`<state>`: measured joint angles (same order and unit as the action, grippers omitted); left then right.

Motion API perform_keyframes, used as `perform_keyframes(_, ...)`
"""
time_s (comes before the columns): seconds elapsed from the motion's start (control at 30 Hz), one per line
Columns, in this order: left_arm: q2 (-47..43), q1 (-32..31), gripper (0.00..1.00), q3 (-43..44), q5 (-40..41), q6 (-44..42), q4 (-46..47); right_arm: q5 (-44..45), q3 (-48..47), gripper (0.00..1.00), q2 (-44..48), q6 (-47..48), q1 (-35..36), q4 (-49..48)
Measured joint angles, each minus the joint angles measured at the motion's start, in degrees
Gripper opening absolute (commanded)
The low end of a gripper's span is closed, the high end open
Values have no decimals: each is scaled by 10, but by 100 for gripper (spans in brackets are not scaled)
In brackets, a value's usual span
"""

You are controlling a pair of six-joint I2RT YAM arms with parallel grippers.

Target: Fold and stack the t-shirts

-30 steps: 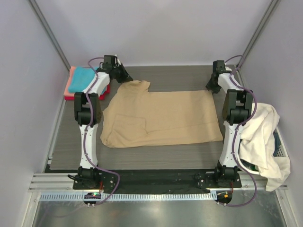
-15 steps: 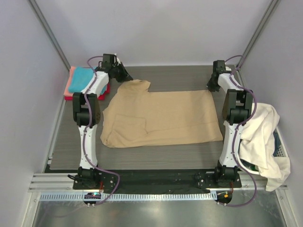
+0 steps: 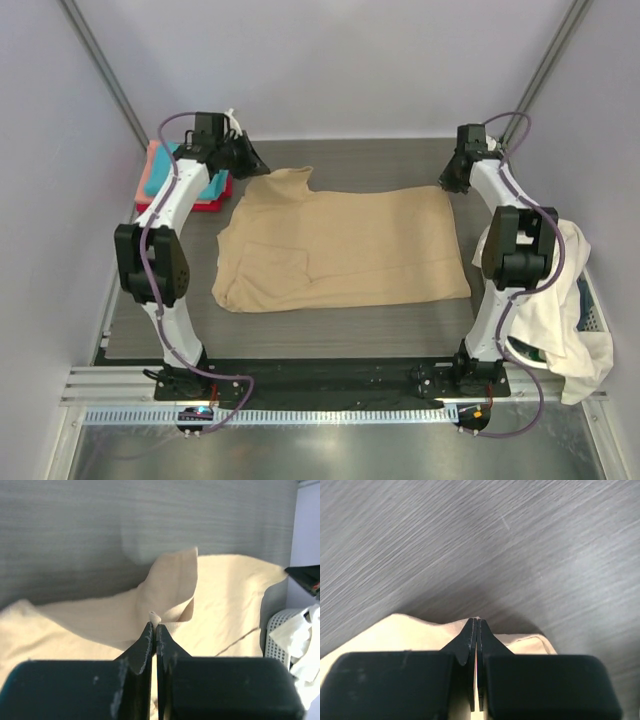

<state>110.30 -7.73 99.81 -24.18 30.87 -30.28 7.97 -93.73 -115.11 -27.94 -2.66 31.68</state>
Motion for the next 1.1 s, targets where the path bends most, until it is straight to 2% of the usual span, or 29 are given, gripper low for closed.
perform_keyframes(0.47,-218,-2,0,-264,38,-31,-14,-4,170,1,132,-4,1,-18)
perform_keyframes(0.8,-362,-2,0,-368,43,-30,-20,2,244,1,211,-4,-5,-27)
perform_keyframes(1.1,-437,-2,0,-430,44,-13,-41,12,282,1,236,-4,-12,-30)
